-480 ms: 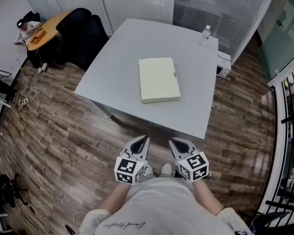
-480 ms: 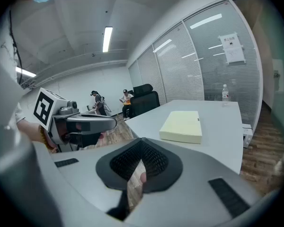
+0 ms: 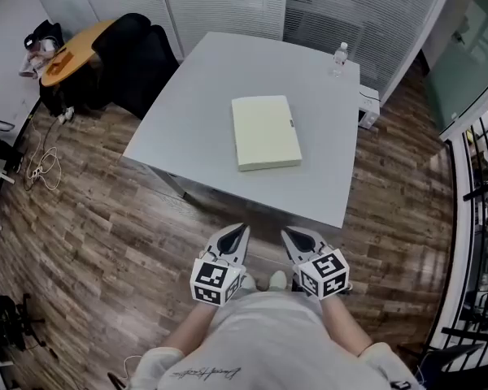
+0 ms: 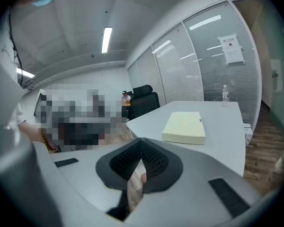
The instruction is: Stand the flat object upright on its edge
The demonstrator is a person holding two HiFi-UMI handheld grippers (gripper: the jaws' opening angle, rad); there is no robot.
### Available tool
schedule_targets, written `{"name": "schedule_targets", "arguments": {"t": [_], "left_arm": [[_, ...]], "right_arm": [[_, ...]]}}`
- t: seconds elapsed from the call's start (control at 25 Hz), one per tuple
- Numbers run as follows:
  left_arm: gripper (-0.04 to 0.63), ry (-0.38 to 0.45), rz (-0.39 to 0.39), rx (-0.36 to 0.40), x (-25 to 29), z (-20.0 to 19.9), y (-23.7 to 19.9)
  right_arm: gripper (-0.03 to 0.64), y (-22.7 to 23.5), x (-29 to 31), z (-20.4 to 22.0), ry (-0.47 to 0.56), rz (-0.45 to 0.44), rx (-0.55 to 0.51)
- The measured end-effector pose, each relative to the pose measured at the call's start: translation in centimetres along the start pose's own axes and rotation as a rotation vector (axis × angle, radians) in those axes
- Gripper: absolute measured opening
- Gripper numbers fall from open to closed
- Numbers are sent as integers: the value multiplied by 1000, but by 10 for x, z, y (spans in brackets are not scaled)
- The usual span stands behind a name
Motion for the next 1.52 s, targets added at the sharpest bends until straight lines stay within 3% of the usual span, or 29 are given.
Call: {"name": "schedule_targets", "arguments": {"t": [0.32,0.72,1.04,1.52], "left_arm": [[11,6,21,-5,-7,4,-20],[11,-2,33,-31,1,6,-29],[11,-2,8,-38,36,-2,-41],[11,7,-30,-14,120,-45,-57]], "right_arm": [[25,-15,13,-7,36,29,0],[25,-22,30,-6,25,-7,2],[25,19,43,-15,21,2,20],[25,102,72,-66,14,-35,5]]}}
Point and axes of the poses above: the fingertips, and each gripper's own axes: x forward along the fingers, y to its right, z out of its underside, the point moved 5 cm from there along -x, backward along the fingers, and after that the axes turned 13 degrees about -z, right-handed, at the moved point
